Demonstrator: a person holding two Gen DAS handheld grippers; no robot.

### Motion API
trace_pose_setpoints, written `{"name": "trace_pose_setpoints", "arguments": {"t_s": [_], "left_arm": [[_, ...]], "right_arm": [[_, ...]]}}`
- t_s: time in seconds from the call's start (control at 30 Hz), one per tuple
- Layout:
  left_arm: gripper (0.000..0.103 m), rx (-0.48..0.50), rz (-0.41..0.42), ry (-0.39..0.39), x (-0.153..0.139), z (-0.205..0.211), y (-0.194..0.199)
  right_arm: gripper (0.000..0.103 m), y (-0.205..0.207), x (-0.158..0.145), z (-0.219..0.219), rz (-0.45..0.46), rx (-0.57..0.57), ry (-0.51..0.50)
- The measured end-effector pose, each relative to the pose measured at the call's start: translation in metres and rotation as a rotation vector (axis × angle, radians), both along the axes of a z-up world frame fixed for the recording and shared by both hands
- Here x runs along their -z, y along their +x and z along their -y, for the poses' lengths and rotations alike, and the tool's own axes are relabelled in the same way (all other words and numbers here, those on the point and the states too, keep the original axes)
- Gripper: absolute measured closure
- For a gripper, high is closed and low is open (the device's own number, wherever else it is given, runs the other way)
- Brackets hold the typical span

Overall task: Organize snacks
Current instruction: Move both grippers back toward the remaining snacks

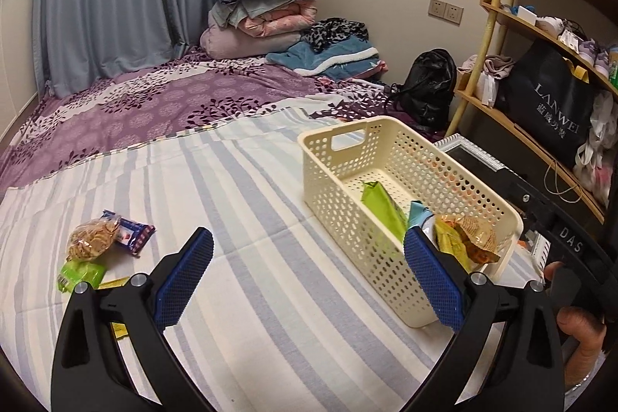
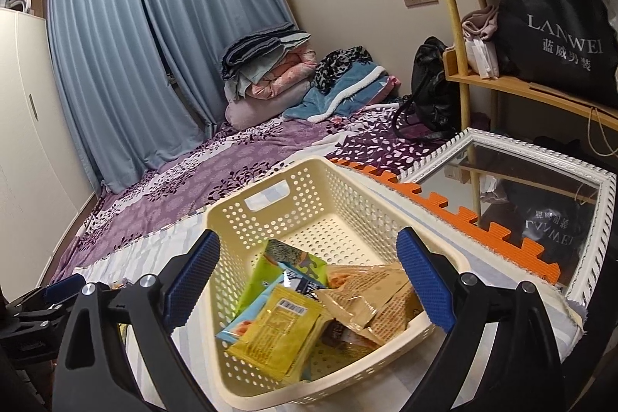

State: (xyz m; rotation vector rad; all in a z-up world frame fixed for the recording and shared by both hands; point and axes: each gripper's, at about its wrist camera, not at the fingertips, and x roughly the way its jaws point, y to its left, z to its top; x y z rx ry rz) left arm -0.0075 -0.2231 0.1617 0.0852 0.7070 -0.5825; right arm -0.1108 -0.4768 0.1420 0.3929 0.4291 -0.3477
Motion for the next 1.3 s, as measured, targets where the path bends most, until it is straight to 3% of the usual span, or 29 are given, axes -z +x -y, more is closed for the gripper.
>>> {"name": "trace_pose_setpoints", "arguments": {"t_s": [0.8, 1.03, 1.3], "left_arm": [[0.003, -0.134, -0.008, -0.008, 0.014, -0.086, 0.003], [0.003, -0.206, -0.037, -0.016, 0.026, -0.123, 0.01], [0.003, -0.327, -0.123, -0.002, 0.061, -0.186, 0.013]], "right_arm": [[0.01, 0.023, -0.008, -0.084, -0.041, -0.165, -0.082], [0.01, 0.039, 0.003, -0.12, -0.087, -0.258, -0.087], [0.01, 0.053, 0.034, -0.173, -0.181, -0.412, -0.087]]}}
